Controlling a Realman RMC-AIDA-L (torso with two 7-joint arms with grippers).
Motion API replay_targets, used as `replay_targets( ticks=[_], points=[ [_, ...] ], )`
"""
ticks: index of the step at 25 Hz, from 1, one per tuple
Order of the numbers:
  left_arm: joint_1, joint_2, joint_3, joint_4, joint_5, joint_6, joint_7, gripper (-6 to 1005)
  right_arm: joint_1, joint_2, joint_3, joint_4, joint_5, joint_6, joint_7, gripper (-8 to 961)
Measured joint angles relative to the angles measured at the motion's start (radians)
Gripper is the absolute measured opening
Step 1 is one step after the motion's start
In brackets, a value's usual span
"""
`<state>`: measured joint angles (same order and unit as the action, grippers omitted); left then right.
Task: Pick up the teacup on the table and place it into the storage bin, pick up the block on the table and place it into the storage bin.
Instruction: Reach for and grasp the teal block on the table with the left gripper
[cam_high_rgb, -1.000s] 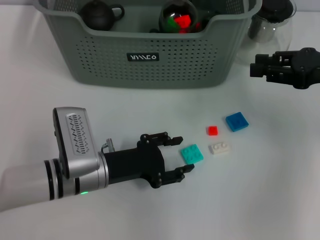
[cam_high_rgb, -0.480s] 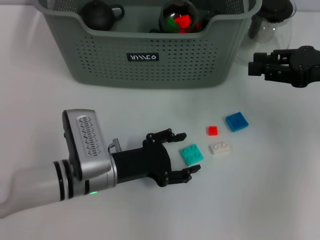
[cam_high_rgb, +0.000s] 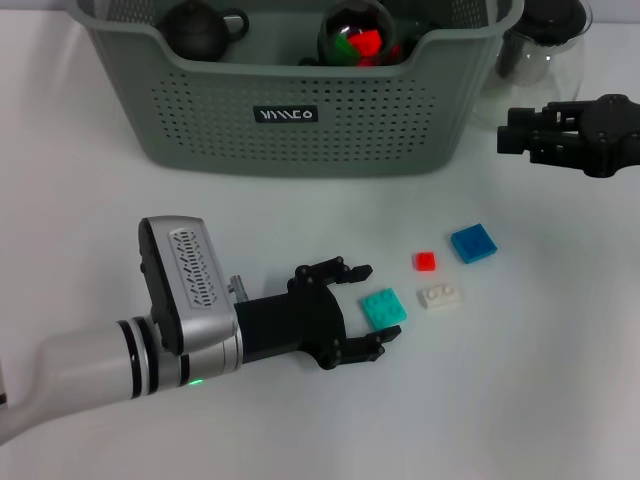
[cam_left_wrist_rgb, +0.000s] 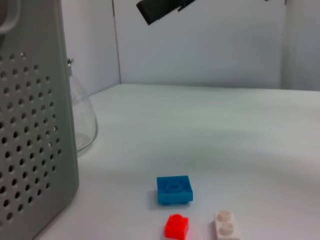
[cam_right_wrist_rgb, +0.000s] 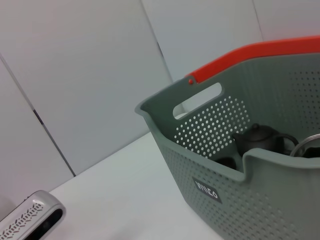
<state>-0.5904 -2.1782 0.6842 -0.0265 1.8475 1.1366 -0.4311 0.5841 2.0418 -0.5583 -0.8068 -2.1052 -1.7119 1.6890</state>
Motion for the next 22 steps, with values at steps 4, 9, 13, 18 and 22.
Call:
replay_targets(
  ticks=[4,9,13,18,22],
  points=[
    [0.0,0.0,-0.01,-0.001,-0.003,0.004,0.004,784,-0.005,0.0,0.0,0.0,-0.001,0.0,0.0,413],
    [0.002,0.0,-0.014,-0.003,-0.001,0.002,0.006,783,-0.006,0.0,0.0,0.0,-0.002,0.0,0.0,413],
    [0.002,0.0,-0.014,-0.019,0.0,0.003,0.053,782,-0.006,0.0,0.0,0.0,-0.002,0.0,0.0,413],
    [0.006,0.0,-0.034,-0.044,-0.006,-0.008,0.111,780,-0.006,0.0,-0.001,0.0,-0.003,0.0,-0.001,412],
    [0.004,0.0,-0.037,-0.046,-0.006,-0.012,0.112,779,-0.006,0.0,-0.001,0.0,-0.003,0.0,-0.002,412]
  ],
)
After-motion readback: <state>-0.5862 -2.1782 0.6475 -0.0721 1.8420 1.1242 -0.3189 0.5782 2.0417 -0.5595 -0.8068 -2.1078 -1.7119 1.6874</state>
